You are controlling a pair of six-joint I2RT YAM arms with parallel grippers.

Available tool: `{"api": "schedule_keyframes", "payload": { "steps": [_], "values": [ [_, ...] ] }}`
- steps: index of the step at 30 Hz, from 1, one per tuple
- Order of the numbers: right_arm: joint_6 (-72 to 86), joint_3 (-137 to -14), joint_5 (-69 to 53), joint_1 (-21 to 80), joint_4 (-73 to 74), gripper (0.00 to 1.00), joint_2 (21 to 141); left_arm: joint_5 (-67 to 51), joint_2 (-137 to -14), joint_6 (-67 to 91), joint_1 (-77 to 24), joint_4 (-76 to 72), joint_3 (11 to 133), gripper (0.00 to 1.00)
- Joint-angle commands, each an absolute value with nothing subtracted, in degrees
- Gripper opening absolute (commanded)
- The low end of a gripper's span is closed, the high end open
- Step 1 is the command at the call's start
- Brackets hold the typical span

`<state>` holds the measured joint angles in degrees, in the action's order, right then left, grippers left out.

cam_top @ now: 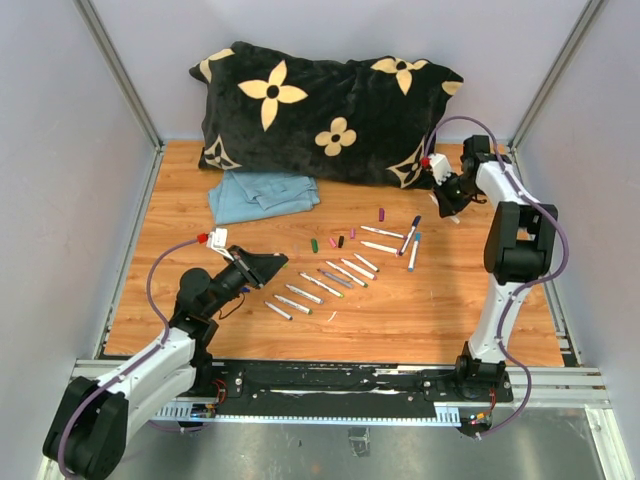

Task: Open the pen caps
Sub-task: Place the pen at the center of the board.

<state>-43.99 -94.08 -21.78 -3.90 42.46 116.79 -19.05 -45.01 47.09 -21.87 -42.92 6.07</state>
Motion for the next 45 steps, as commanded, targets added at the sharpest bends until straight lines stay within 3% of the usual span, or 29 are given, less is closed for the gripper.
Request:
{"api": "schedule_keyframes", "payload": {
  "steps": [1, 6, 25, 33, 45],
  "values": [
    [-44.06, -99.07, -20.73, -4.49, 45.36, 0.15, 121.9, -20.25, -45.84, 47.9, -21.64, -46.04, 6.54, 0.0],
    [-43.4, -101.43, -20.97, -4.02, 46.19, 0.16, 125.65, -20.61, -46.5, 48.23, -21.62, -46.31, 6.7, 0.0],
    [-42.81, -98.95, -21.01, -3.47, 46.15, 0.35, 124.66, -23.06, -49.39, 50.06, -21.63, -49.04, 7.32, 0.0],
    [-40.92, -97.81, -22.0, -3.52, 45.22, 0.48, 117.97, -24.07, -50.3, 51.39, -21.74, -49.09, 7.9, 0.0],
    [-35.71, -87.03, -32.42, -3.52, 43.68, 0.49, 98.96, -17.93, -60.09, 48.22, -31.36, -49.3, 14.18, 0.0]
  ]
}}
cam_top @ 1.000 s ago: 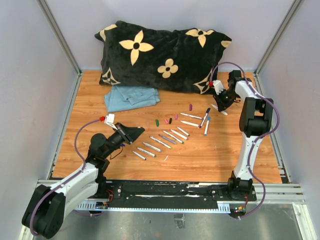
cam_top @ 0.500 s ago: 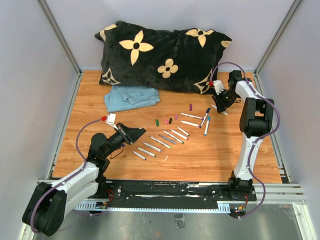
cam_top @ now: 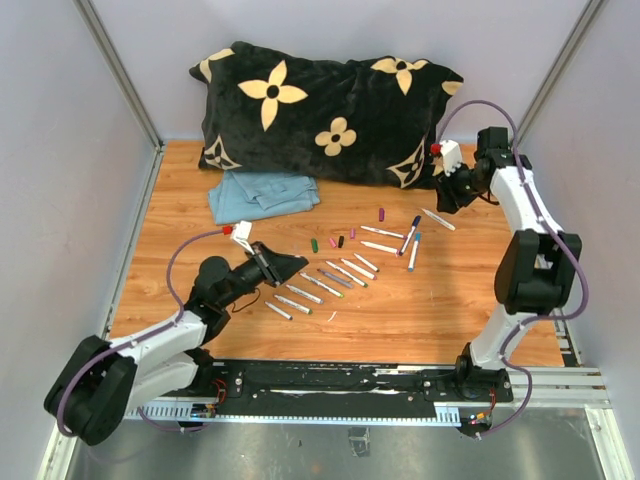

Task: Open the pen caps
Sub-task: Place the pen at the center of the board, then place the pen cap at the center of the board.

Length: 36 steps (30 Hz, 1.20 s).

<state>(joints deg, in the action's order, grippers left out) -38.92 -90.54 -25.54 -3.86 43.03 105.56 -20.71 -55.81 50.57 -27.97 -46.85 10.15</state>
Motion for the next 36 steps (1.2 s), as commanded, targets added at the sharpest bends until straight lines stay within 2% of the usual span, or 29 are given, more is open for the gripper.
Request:
{"api": "schedule_keyframes", "payload": {
  "steps": [1, 9, 18, 26, 31, 36],
  "values": [
    [-34.88, -85.96, -34.77, -3.52, 44.07, 0.49, 96.48, -17.49, -61.55, 47.84, -32.35, -49.35, 15.21, 0.0],
    [-26.53, -77.95, -47.93, -3.52, 44.52, 0.51, 78.84, -17.48, -78.66, 45.17, -38.38, -49.39, 28.63, 0.0],
    [-21.86, -63.47, -48.02, -7.07, 35.59, 0.54, 68.16, -18.45, -100.49, 46.23, -40.76, -49.08, 46.64, 0.0],
    [-18.12, -61.82, -52.02, -13.01, 33.86, 0.53, 67.6, -12.1, -119.88, 47.28, -40.95, -23.53, 76.24, 0.0],
    [-17.37, -61.6, -52.03, -14.28, 33.22, 0.53, 67.17, -3.23, -129.31, 47.38, -41.77, -6.6, 94.81, 0.0],
    [-17.14, -61.5, -52.63, -14.37, 33.22, 0.53, 66.89, -1.17, -140.0, 49.77, -42.08, 5.73, 113.33, 0.0]
  ]
}}
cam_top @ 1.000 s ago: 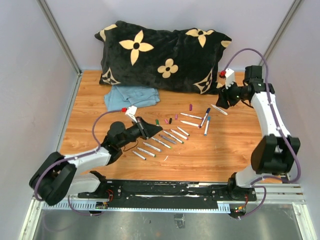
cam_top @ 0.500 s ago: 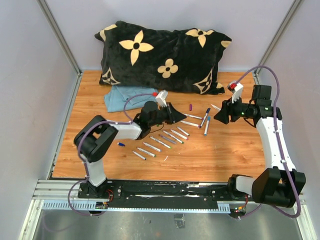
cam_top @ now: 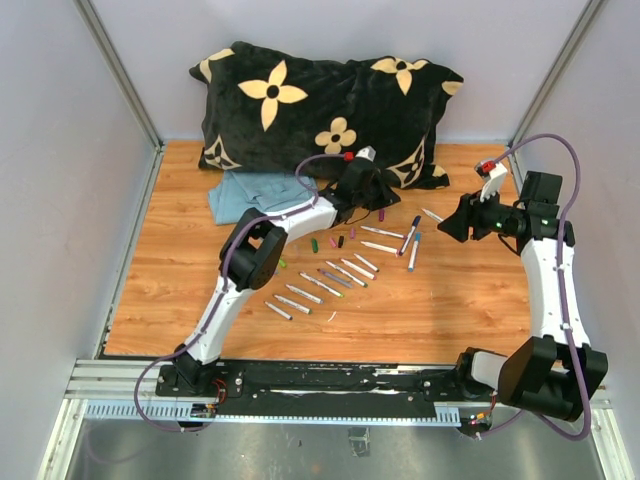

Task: Open the pen caps
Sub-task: Place the pen cap at the center of the board.

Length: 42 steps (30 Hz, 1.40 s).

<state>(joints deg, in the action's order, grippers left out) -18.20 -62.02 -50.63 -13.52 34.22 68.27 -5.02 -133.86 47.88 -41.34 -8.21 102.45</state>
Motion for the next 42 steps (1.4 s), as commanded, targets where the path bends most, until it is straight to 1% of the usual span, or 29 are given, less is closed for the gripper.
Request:
{"api": "schedule_keyframes", "payload": {
  "steps": [1, 7, 9, 12, 15, 17, 19, 28, 31, 35, 39, 42],
  "values": [
    [-17.09, -61.52, -52.76, -14.47, 33.22, 0.53, 66.78, -1.22, -141.89, 50.2, -42.14, 7.25, 116.89, 0.0],
    [-16.92, -61.33, -53.44, -14.74, 33.19, 0.53, 66.45, 2.21, -150.79, 50.74, -42.54, 12.18, 131.94, 0.0],
    [-16.85, -61.33, -53.73, -14.81, 33.18, 0.53, 66.45, 2.54, -152.56, 50.54, -42.54, 12.07, 134.4, 0.01],
    [-16.73, -61.3, -54.09, -14.87, 33.14, 0.53, 66.45, 3.09, -153.48, 50.62, -42.54, 10.61, 134.69, 0.01],
    [-16.69, -61.22, -54.57, -15.01, 33.13, 0.53, 66.38, 3.39, -154.11, 50.67, -42.37, 10.77, 135.08, 0.04],
    [-16.61, -61.21, -54.62, -15.03, 33.13, 0.53, 66.32, 3.3, -154.11, 50.73, -42.29, 10.89, 135.09, 0.11],
    [-16.5, -61.18, -54.81, -15.1, 33.11, 0.53, 66.3, 3.17, -154.16, 50.6, -42.28, 10.98, 135.09, 0.16],
    [-16.17, -60.8, -55.62, -15.73, 32.65, 0.53, 66.09, 3.91, -151.94, 50.54, -41.88, 12.44, 133.78, 0.29],
    [-15.94, -60.69, -55.96, -15.76, 32.48, 0.53, 66.16, 4.57, -149.84, 50.42, -41.68, 12.54, 132.43, 0.3],
    [-15.84, -60.43, -56.06, -15.8, 32.3, 0.53, 66.15, 5.34, -147.53, 49.19, -41.61, 13.37, 131.95, 0.34],
    [-15.86, -60.18, -56.07, -15.9, 32.02, 0.53, 66.05, 5.24, -144.6, 48.08, -41.54, 14.33, 131.32, 0.35],
    [-15.28, -59.33, -56.52, -15.91, 30.95, 0.53, 66.09, 3.81, -140.05, 46.13, -41.57, 13.2, 128.18, 0.35]
  ]
}}
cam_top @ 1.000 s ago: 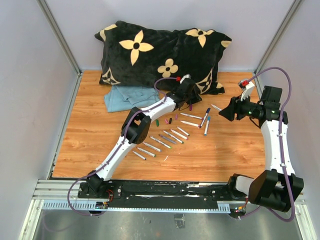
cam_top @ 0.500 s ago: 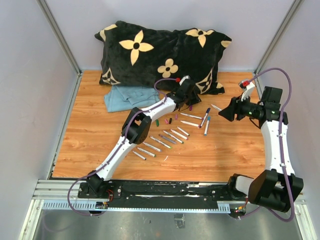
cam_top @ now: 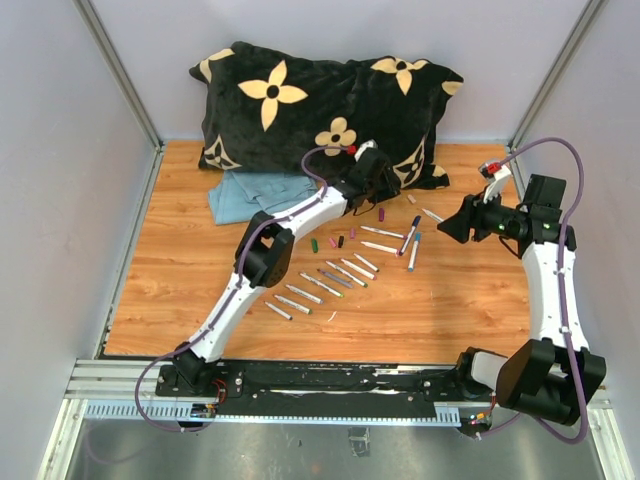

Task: Open the pen caps
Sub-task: Place the pen cap at the center of the board, then pick up the pen from the center of the board.

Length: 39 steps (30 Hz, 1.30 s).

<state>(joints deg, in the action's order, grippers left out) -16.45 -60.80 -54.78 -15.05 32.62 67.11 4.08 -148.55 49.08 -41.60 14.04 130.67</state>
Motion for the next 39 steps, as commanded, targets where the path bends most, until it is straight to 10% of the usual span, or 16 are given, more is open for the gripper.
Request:
{"api": "schedule_keyframes", "payload": {
  "steps": [1, 7, 23, 39],
  "values": [
    [-15.09, -59.12, -56.78, -15.83, 30.68, 0.53, 66.16, 2.94, -137.59, 45.21, -41.57, 11.86, 125.7, 0.35],
    [-13.27, -56.77, -58.12, -15.45, 27.78, 0.53, 66.91, -3.96, -115.01, 34.67, -41.52, -7.54, 95.62, 0.38],
    [-11.23, -54.42, -31.64, -0.72, 22.04, 0.51, 76.71, -7.43, -57.85, 30.1, -37.75, -45.25, 19.04, 0.85],
    [-4.76, -62.82, -15.24, 8.0, 25.07, 0.5, 95.68, 4.85, -21.11, 36.04, -37.53, -35.41, -2.18, 0.99]
  ]
}}
